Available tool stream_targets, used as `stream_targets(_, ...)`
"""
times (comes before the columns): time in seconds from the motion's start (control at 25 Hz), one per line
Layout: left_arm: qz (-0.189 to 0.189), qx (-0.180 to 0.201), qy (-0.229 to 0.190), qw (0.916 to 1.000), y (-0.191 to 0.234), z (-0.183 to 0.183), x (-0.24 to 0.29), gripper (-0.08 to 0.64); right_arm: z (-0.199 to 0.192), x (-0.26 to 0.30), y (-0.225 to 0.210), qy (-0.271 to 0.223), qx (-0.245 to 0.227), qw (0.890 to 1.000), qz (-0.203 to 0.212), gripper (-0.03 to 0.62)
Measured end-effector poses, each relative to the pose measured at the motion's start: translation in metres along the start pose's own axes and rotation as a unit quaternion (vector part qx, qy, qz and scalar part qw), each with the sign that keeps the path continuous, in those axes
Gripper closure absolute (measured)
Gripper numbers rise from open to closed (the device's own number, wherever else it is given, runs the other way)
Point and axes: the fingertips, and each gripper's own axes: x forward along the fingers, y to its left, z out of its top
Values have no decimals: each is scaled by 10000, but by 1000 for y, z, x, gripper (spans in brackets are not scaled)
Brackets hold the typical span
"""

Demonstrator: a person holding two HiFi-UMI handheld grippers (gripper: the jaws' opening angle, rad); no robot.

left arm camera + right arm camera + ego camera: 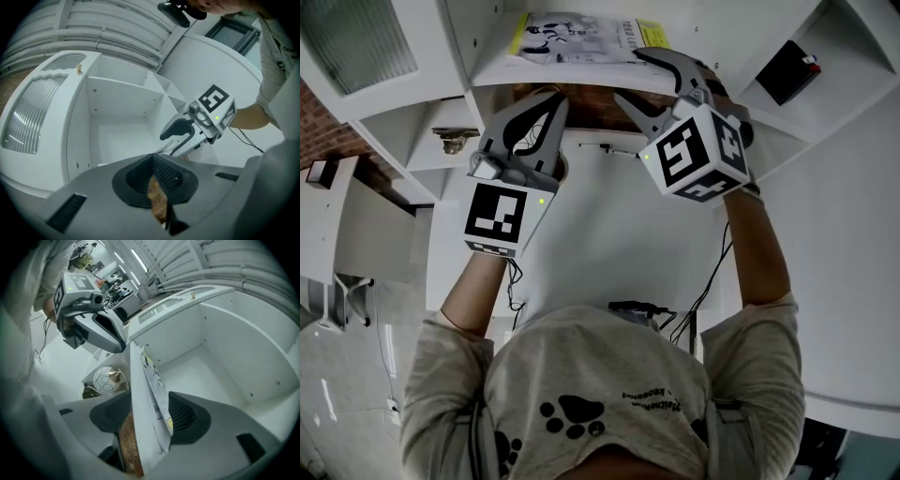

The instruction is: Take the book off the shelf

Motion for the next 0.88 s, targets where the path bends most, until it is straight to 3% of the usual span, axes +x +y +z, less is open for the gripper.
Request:
stream_targets(0.2,29,-25,-2,10000,1,1,-2,551,-14,22,4,686,-176,9939,847,319)
stream_targets(0.4,94,-56,12,9999,4,-2,-9,551,-36,42,13,1346,-427,9825,1216,310)
stream_targets(0.48,155,-45,29,9999,7,-5,-12,551,-40,46,17,1432,-525,9824,1082,313)
stream_targets(0.64,233,35,75,9997,9,-6,-21,551,-41,41,23,1471,-927,9841,366,323)
stream_targets(0.8,285,219,5,9994,4,-6,-36,551,-28,14,32,1291,-1132,9851,-132,450)
stream_targets(0.88,329,290,-7,9990,4,-2,-40,551,-22,3,35,1259,-1267,9837,-219,480)
